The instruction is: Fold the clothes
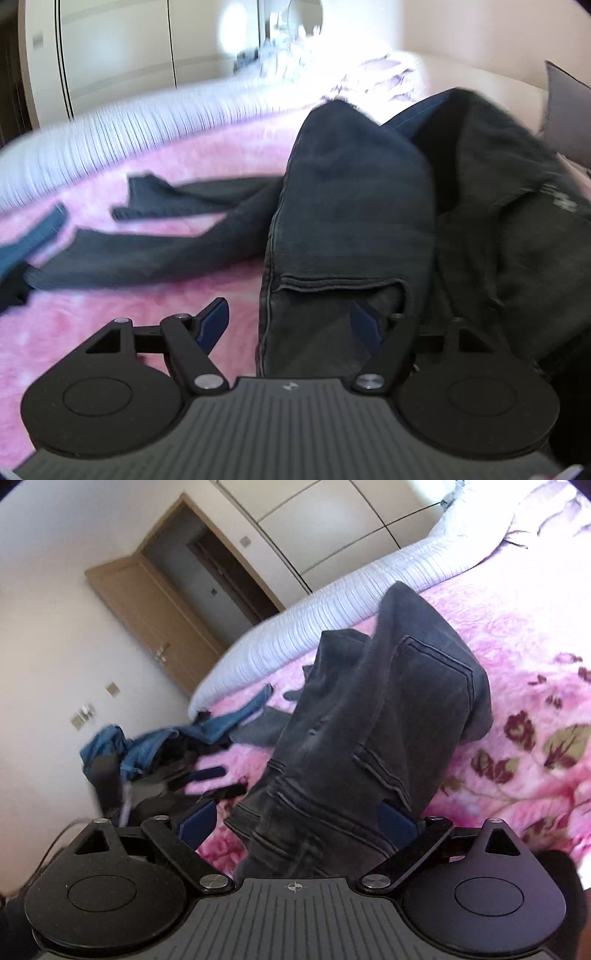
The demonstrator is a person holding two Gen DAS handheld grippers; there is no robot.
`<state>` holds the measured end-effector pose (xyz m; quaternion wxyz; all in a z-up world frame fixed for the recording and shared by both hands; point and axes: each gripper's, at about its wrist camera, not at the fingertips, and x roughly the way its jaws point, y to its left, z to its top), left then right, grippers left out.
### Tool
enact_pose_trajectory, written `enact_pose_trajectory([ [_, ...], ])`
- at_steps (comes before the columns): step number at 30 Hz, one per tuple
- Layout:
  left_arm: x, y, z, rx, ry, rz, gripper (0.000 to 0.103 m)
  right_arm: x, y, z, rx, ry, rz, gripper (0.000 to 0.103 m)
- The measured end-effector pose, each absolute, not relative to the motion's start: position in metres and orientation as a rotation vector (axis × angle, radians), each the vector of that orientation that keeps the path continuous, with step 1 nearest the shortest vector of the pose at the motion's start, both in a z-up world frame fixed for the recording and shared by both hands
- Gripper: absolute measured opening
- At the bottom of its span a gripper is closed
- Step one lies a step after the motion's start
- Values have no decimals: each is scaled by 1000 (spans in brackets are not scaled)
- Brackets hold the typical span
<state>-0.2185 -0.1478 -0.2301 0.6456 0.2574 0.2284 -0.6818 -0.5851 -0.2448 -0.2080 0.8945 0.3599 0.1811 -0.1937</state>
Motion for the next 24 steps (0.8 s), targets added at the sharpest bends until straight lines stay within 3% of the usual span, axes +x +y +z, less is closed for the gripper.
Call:
enact_pose_trajectory([
  [4, -211, -186, -251, 615, 585, -1601, 69, -564, -257, -229, 815, 488, -414, 99],
  [6, -210, -195, -257, 637, 602, -1642, 69, -566, -271, -248, 931, 492, -375, 86],
  [7, -208, -200, -259, 646, 624, -1661, 65, -571, -275, -251, 961, 491, -366, 47],
  [8, -207, -204, -260, 655, 646, -1679, 55, -577, -278, -250, 958, 513, -381, 22],
  [9, -206, -206, -261, 655, 688, -1690, 43, -582, -281, -246, 938, 536, -410, 22],
  [10, -207, -206, -261, 655, 710, -1701, 17, -589, -284, -240, 911, 555, -414, 20],
  [17, -284, -131, -233, 644, 610, -1868, 12, -643, -318, -171, 520, 664, -645, 15],
  [24, -356, -100, -224, 604, 660, -2069, 22, -688, -390, -139, 264, 720, -890, 14],
])
